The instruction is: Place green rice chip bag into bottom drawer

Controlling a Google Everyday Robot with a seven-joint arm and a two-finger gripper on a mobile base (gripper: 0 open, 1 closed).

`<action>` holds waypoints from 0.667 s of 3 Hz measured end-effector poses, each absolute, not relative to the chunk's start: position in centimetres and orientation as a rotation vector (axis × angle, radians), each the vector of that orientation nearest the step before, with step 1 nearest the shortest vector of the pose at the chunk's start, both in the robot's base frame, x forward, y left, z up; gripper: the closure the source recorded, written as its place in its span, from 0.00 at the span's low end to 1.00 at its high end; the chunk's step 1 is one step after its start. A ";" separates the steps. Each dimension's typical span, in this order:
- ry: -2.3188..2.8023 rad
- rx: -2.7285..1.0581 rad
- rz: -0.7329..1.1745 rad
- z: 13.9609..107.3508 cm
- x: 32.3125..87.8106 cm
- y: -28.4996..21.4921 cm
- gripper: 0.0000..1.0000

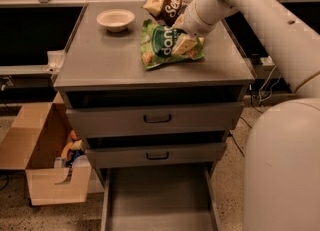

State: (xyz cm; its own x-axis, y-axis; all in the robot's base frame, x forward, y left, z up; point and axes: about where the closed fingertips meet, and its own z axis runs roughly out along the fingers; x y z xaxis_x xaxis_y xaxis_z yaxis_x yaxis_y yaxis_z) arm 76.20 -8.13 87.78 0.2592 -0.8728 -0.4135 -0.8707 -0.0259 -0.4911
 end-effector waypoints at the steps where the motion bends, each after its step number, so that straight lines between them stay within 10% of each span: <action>1: 1.529 -1.809 0.015 90.1 74.5 -8.5 0.88; 2: 1.477 -1.719 0.059 92.7 70.4 -11.1 1.00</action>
Offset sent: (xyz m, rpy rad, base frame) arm -0.1237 -0.0819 0.0857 0.3108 -0.1261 -0.0155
